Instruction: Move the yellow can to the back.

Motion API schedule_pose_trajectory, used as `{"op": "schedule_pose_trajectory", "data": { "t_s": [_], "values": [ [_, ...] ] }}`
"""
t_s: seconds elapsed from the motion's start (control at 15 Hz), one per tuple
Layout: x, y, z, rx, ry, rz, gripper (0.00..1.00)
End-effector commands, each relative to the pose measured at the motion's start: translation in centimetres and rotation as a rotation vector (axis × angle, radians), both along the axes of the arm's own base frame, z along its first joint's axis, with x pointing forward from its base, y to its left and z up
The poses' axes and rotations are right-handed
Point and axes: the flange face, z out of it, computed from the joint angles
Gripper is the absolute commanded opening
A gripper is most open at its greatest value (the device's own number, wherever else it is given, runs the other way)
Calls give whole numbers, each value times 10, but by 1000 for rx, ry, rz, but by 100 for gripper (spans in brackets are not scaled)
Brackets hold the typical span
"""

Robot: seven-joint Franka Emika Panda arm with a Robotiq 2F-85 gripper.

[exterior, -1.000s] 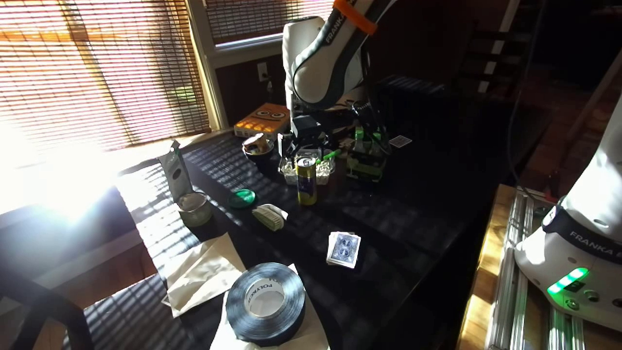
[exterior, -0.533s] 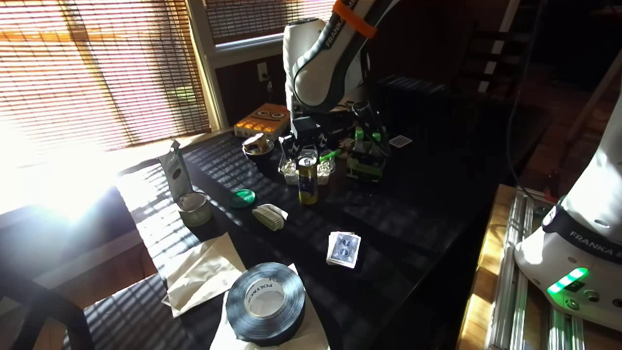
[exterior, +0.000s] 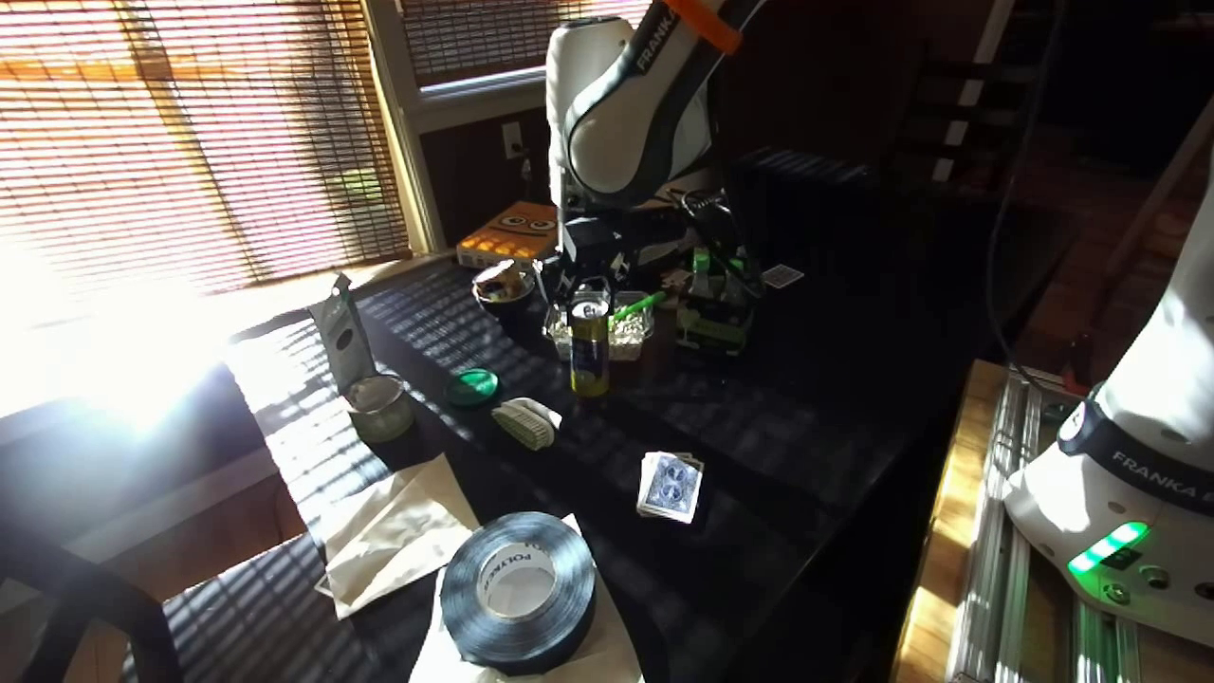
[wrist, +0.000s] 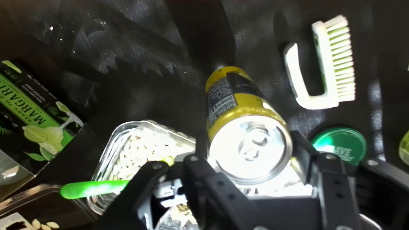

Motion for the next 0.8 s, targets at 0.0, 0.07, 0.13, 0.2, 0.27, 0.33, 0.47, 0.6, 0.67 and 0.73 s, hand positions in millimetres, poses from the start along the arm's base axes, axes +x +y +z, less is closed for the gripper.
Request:
{"op": "schedule_pose_trajectory", "data": {
  "t_s": [0.0, 0.07, 0.13, 0.2, 0.27, 0.33, 0.47, 0.6, 0.67, 0.73],
  "values": [
    [-4, 8, 52, 39, -66, 52, 38],
    [2, 11, 63, 34, -78, 76, 38],
    [9, 15, 72, 35, -85, 101, 38],
    [20, 18, 80, 26, -77, 132, 38],
    [31, 20, 88, 21, -62, 164, 38],
    [42, 22, 95, 15, -43, 193, 38],
    [66, 25, 112, -3, -3, 236, 38],
    [85, 32, 130, -20, 24, 273, 38],
    [94, 34, 137, -19, 36, 289, 38],
    [103, 37, 143, -15, 51, 302, 38]
  ]
}}
